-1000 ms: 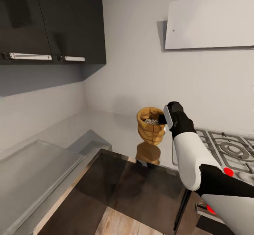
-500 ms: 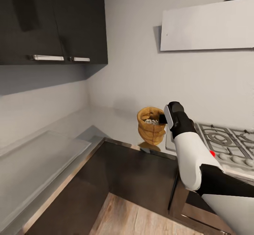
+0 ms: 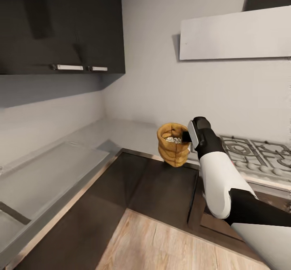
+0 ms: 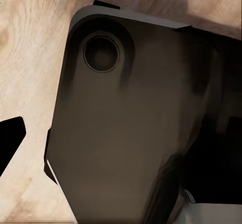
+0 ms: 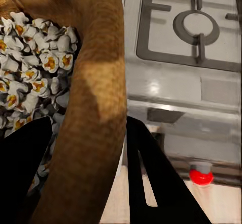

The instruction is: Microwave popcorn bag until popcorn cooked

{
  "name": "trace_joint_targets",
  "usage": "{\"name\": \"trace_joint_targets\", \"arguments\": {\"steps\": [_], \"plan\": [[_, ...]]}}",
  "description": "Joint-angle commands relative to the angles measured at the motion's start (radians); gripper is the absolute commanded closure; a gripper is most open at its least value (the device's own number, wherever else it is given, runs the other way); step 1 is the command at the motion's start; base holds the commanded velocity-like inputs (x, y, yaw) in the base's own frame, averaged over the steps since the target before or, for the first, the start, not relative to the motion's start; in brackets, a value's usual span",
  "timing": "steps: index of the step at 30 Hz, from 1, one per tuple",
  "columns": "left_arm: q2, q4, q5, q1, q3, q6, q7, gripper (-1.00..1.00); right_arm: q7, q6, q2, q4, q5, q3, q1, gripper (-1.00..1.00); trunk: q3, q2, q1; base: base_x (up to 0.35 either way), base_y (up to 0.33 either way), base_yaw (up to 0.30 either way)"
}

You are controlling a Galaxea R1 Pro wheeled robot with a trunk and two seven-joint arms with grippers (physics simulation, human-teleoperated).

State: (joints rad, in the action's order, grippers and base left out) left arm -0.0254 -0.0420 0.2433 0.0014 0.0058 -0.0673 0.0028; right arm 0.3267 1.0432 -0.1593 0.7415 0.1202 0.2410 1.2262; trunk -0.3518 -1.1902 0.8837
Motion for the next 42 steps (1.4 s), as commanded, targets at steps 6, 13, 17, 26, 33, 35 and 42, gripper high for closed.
{"name": "trace_joint_targets", "arguments": {"steps": [6, 13, 17, 26, 33, 35, 42], "plan": [[0.002, -0.001, 0.006, 0.0, 0.0, -0.002, 0.0, -1.0, -0.005, 0.004, -0.002, 0.001, 0.011, 0.004, 0.001, 1.0, 0.0, -0.001, -0.001, -0.328, 0.0, 0.0], [0.002, -0.002, 0.007, 0.0, 0.0, -0.002, 0.0, -1.0, -0.003, 0.004, -0.005, 0.001, 0.013, 0.003, 0.001, 1.0, 0.01, -0.001, -0.001, -0.045, 0.0, 0.0], [0.002, -0.002, 0.007, 0.0, 0.0, -0.002, 0.0, -1.0, -0.002, 0.004, -0.004, 0.001, 0.013, 0.004, 0.001, 1.0, 0.016, -0.001, -0.001, -0.001, 0.0, 0.0], [0.002, -0.003, 0.007, 0.0, 0.0, -0.002, 0.0, -1.0, -0.002, 0.004, -0.003, 0.001, 0.013, 0.004, 0.001, 1.0, 0.031, -0.001, -0.001, 0.0, 0.0, 0.0], [0.002, -0.003, 0.007, 0.0, 0.0, -0.002, 0.0, -1.0, -0.002, 0.004, -0.004, 0.001, 0.013, 0.003, 0.001, 1.0, 0.042, -0.001, -0.001, 0.0, 0.0, 0.0], [0.002, -0.003, 0.007, 0.0, 0.0, -0.002, 0.0, -1.0, -0.001, 0.004, -0.003, 0.001, 0.013, 0.003, 0.001, 1.0, 0.045, -0.001, -0.001, 0.0, 0.0, 0.0], [0.002, -0.002, 0.007, 0.001, 0.0, -0.002, 0.0, -1.0, 0.0, 0.004, -0.003, -0.002, 0.013, 0.004, 0.001, 1.0, 0.054, -0.001, -0.001, 0.0, 0.0, 0.0]]}}
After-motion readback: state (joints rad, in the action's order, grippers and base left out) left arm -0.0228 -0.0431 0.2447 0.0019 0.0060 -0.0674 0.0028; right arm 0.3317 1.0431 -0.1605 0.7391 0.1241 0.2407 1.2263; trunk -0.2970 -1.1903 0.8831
